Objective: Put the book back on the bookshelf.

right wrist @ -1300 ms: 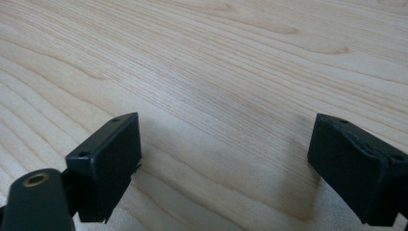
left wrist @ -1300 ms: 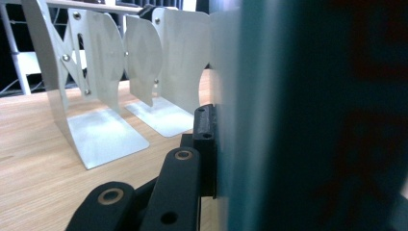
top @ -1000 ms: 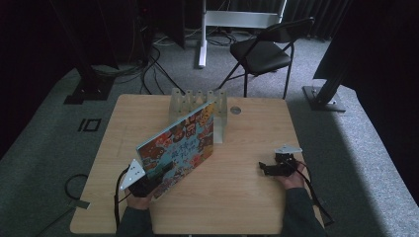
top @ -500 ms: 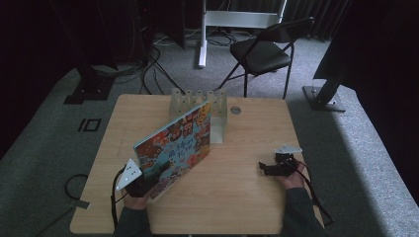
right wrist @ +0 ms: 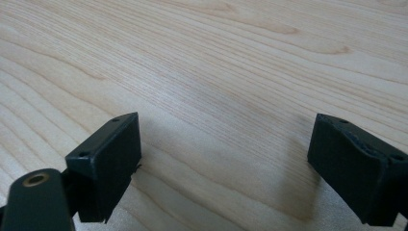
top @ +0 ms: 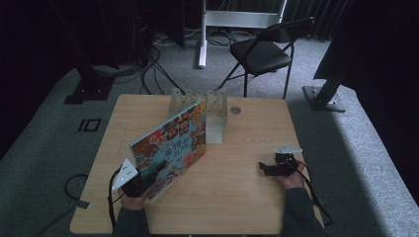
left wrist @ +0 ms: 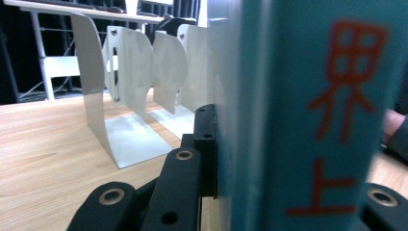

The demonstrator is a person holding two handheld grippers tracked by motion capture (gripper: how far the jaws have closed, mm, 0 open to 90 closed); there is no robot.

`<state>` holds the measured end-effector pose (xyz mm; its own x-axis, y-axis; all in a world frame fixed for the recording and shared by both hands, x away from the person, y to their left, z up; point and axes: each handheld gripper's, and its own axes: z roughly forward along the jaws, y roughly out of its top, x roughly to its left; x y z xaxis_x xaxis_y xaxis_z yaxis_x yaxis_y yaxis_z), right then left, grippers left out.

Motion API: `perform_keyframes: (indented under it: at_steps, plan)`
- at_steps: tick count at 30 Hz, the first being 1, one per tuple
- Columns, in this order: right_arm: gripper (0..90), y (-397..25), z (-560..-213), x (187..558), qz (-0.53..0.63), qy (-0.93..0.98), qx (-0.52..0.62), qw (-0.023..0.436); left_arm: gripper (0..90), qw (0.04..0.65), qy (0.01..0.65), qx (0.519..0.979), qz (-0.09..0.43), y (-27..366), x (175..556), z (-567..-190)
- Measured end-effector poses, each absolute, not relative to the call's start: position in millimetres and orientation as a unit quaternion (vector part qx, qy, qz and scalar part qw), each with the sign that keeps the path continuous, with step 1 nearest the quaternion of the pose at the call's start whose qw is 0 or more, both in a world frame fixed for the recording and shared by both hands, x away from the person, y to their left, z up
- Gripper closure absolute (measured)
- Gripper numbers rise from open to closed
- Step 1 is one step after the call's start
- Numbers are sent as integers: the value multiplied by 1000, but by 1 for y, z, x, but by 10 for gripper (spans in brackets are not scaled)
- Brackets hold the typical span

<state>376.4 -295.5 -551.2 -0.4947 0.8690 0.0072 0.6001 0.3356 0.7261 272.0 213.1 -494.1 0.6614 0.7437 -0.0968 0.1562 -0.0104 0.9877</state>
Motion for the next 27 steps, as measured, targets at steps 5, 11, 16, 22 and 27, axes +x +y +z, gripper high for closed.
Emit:
perform_keyframes:
  at_steps: [5, 11, 16, 22, 27]
  plan:
    - [112, -295, -551, 376, 343, 793, 463, 196, 812, 615, 344, 665, 246, 215, 271, -493]
    - [112, -296, -551, 377, 344, 794, 462, 196, 813, 616, 347, 663, 245, 219, 271, -492]
    - [112, -296, -551, 377, 344, 794, 462, 196, 812, 616, 356, 656, 252, 220, 272, -489]
    - [112, -296, -551, 377, 344, 794, 462, 196, 812, 613, 369, 647, 264, 221, 272, -486]
    - [112, -296, -551, 377, 344, 794, 462, 196, 811, 609, 382, 637, 278, 221, 270, -482]
